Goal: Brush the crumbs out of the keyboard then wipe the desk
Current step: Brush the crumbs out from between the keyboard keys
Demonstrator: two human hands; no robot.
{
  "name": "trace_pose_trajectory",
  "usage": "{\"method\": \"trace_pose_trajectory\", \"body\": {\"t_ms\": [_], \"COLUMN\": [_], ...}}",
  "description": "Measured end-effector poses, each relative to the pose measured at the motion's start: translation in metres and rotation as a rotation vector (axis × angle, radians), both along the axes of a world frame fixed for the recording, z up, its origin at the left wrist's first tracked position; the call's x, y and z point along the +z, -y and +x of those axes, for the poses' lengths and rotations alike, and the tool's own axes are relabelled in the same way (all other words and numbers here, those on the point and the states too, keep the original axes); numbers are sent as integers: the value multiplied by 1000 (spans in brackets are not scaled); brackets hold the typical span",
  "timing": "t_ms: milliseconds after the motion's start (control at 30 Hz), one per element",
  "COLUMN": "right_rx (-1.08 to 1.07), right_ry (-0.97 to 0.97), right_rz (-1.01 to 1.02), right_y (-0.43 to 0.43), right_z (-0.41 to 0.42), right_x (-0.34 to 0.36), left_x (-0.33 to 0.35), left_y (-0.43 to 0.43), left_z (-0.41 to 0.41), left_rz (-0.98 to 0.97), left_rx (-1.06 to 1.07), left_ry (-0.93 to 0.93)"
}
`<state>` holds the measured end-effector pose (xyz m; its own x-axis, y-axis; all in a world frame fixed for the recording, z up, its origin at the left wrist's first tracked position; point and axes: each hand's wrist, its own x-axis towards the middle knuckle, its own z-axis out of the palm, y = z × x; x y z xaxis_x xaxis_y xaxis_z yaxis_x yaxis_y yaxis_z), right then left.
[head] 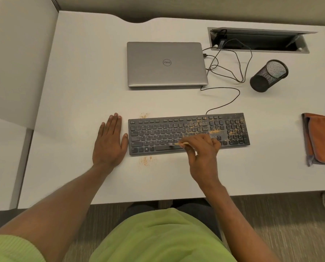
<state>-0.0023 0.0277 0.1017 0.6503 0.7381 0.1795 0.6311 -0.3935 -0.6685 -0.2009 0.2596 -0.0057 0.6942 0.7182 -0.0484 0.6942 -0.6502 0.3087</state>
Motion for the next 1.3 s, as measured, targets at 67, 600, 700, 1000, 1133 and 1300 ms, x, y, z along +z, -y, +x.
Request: {"method": "trace_pose_trajectory", "body": {"t_ms": [67,600,700,1000,1133,1300], "right_rx": [-78,-281,-401,-189,-322,-328], "right_ry": [36,-58,15,14,66,49], "right_rz": [-28,62,49,68,-20,99], "right_y": [6,35,43,23,25,13], "right_z": [4,4,13,17,25,23], "right_x": [-1,-13,-8,-6,-8,3], "left_x": [-1,2,2,0,0,0], "left_y": [0,0,0,0,0,0], "left_z": [0,0,0,0,1,2], "left_rz": [4,3,3,14,21,21], "left_rx": [-3,0,-3,-4,-2,2], "left_ry": [-1,-6,-5,-3,-7,-14]}}
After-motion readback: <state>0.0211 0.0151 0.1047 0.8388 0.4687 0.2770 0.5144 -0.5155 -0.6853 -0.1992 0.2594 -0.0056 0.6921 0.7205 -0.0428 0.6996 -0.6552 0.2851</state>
